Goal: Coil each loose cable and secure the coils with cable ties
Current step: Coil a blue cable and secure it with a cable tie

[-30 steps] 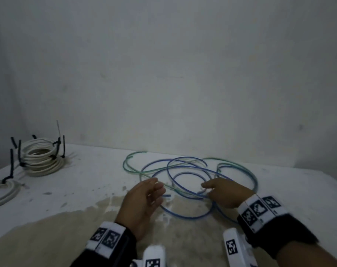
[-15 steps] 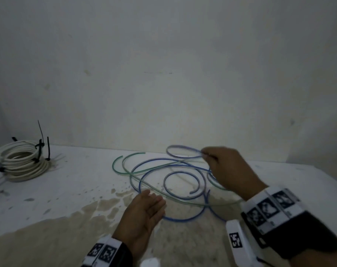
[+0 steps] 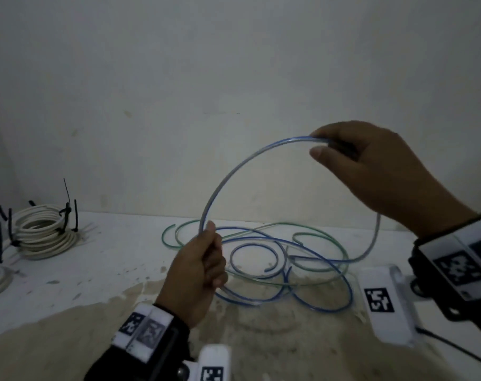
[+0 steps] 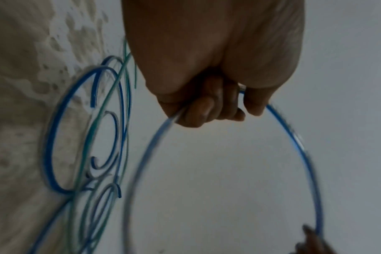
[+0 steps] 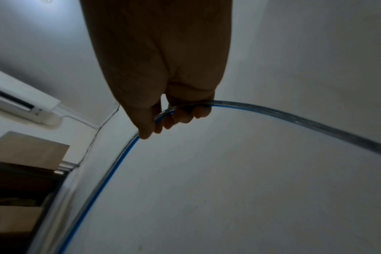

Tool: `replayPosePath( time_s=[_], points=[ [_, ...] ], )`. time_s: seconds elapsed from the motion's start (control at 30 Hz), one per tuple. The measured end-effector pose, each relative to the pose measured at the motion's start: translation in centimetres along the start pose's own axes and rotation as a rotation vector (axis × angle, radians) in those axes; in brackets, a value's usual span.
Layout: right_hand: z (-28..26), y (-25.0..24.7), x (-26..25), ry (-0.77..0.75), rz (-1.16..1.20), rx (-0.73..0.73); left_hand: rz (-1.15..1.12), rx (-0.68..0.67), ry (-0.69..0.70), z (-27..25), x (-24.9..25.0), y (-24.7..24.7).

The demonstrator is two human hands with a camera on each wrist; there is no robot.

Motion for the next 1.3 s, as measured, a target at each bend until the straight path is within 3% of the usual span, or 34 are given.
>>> replayPosePath(
  time_s=[0.17,0.23,0.37,0.43,0.47,0.57,0.63,0.73,0.93,1.0,1.03,1.13,1.2,1.23,1.3],
  points=[
    [-0.2,-2.0,4.4,0.091,-0.263,-0.095,-0.271,-0.092,0.041,-0.1,4.2,-0.5],
    [-1.5,-1.1,7.5,0.221,-0.319,-0.242,-0.307,-0.109,0.081,-0.2,6.1,-0.7],
    [-7.1,2.1,14.2,0.465,-0.503,-0.682,-0.329,-0.03,0.146,-0.3,9.2,-2.5],
    [-9.2,2.2,16.4,0.562,-0.464,-0.743,-0.33,0.009,0.167,-0.5,9.7,-3.6],
    [-9.2,1.7,16.8,0.572,-0.433,-0.685,-0.317,0.03,0.168,-0.5,9.6,-4.0],
    [-6.2,-2.7,15.2,0.347,-0.395,-0.183,-0.153,0.154,0.149,-0.4,7.7,-5.0],
    [-4.8,-4.9,12.6,0.142,-0.442,0.033,-0.015,0.222,0.159,-0.3,6.2,-5.2],
    [-3.5,-5.0,10.2,-0.032,-0.492,0.077,0.224,0.249,0.142,0.2,4.0,-5.1],
    [-2.6,-3.6,6.9,-0.166,-0.528,0.037,0.638,0.284,-0.062,1.4,1.5,-5.1],
    [-2.6,-2.9,6.0,-0.194,-0.555,0.001,0.828,0.319,0.034,1.3,3.2,-3.7],
    [-2.5,-2.7,5.5,-0.21,-0.562,-0.014,0.927,0.326,0.145,1.0,4.7,-2.3],
    [-2.4,-1.0,3.5,-0.296,-0.555,-0.093,1.148,0.194,0.702,-1.6,8.8,5.4],
    [-2.7,0.6,1.5,-0.389,-0.543,-0.167,1.239,0.04,0.95,-3.3,9.0,10.3],
    [-3.0,1.3,0.4,-0.432,-0.539,-0.195,1.267,-0.028,0.963,-3.4,8.5,11.9],
    [-3.6,2.3,-1.7,-0.51,-0.542,-0.219,1.26,-0.104,0.846,-2.3,7.6,13.5]
  ],
)
Point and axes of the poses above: each hand's wrist, its own z-axis towards the middle knuckle, its own y-axis out of the palm, x = y × z, the point moved 10 cm from there along z, towards the middle knuckle, and after that the axes turned 1 degree about y, right-handed, at the moved point
